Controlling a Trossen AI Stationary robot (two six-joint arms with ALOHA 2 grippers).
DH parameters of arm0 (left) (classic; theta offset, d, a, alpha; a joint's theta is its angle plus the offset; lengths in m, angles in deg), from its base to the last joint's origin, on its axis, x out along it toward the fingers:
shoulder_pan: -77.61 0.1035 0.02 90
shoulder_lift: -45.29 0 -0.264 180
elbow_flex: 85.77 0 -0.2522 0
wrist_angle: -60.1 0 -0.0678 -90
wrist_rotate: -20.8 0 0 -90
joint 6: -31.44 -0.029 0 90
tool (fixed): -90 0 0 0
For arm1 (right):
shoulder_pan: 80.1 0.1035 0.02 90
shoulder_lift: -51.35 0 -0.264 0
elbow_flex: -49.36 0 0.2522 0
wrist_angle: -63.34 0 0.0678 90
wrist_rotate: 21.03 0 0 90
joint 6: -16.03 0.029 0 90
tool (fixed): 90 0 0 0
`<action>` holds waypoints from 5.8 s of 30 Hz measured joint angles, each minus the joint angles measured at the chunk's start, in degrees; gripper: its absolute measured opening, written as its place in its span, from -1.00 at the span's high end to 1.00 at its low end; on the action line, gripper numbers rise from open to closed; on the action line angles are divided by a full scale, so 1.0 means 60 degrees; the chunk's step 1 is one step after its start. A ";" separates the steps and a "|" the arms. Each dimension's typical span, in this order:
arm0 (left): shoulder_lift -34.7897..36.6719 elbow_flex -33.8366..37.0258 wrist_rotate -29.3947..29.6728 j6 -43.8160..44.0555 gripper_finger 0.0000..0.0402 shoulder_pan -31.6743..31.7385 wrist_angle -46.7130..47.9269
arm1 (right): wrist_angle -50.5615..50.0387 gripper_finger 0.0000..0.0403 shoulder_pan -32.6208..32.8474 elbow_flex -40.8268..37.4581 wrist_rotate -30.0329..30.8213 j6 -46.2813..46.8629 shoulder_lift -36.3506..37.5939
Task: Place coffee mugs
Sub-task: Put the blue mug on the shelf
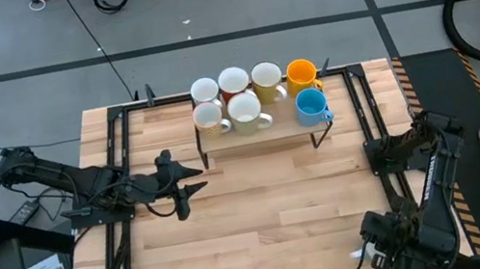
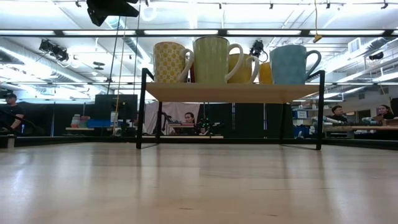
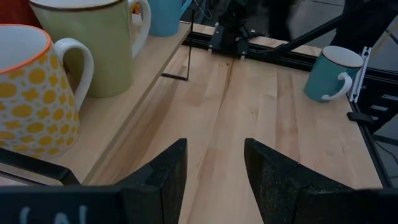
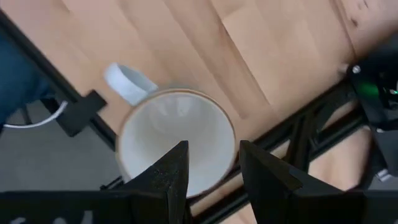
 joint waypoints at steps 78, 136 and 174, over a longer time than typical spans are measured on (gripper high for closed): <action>0.0000 -0.0015 -0.0004 0.0190 0.17 0.0001 -0.0007 | 0.1446 0.27 0.0556 -0.2260 0.1113 -0.0539 0.0572; 0.0004 0.0000 -0.0004 0.0193 0.17 0.0001 -0.0007 | 0.6519 0.83 -0.5128 -0.3329 0.0862 -1.5359 0.0628; 0.0004 0.0000 0.0000 0.0194 0.17 0.0000 -0.0007 | 0.7944 0.53 -0.8828 -0.3356 -0.0940 -2.0737 0.0601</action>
